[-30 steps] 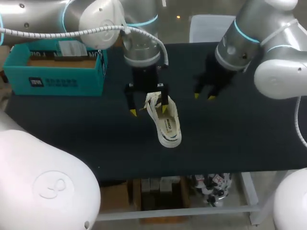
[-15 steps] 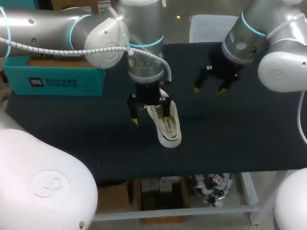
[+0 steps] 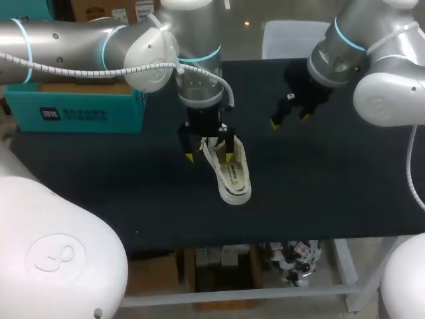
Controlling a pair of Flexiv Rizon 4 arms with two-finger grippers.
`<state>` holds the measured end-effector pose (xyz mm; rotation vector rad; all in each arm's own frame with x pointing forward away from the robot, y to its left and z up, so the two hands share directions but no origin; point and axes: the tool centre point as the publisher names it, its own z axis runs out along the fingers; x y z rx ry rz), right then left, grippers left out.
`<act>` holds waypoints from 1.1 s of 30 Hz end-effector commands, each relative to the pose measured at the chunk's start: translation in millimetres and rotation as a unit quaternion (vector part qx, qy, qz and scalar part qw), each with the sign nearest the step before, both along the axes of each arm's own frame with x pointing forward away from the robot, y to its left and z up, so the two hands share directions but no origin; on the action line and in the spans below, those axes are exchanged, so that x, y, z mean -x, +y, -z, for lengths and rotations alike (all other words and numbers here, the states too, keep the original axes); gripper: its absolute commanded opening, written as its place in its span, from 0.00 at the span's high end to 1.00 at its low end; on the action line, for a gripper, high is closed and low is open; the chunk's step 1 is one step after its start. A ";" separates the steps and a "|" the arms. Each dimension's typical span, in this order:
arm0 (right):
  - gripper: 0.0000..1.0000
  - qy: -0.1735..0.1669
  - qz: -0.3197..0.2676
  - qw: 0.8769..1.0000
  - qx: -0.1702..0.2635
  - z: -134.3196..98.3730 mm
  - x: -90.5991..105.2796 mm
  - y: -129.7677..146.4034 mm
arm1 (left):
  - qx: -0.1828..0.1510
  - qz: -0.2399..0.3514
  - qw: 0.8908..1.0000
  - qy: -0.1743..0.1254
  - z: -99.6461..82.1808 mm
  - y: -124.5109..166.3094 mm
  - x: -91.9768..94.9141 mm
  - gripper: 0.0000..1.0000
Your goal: Open the shoe tongue, take the insole out of the shoe, put the insole back into the shoe, and pack the shoe into the shoebox
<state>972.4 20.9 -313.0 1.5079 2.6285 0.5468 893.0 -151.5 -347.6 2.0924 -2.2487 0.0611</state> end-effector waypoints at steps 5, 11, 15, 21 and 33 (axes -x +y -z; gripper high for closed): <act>0.00 -0.008 -0.026 1.000 -0.008 7.7 -10.9 -5.9 | -0.010 -0.001 1.000 0.020 7.4 -16.9 -18.8 1.00; 0.00 -0.007 -0.040 0.999 -0.001 10.1 -13.1 -9.1 | -0.010 -0.004 1.000 0.018 15.2 -16.7 -11.1 1.00; 0.00 -0.006 -0.040 0.999 0.001 10.0 -14.2 -11.1 | -0.011 -0.006 1.000 0.018 19.8 -17.2 -3.2 1.00; 0.00 -0.005 -0.051 0.999 0.005 9.6 -12.4 -11.2 | -0.010 -0.010 1.000 0.006 18.9 -15.9 3.2 1.00; 0.00 0.001 -0.107 0.993 0.053 -1.0 -5.1 -4.3 | -0.014 -0.002 0.999 -0.030 -15.8 -13.2 -5.7 1.00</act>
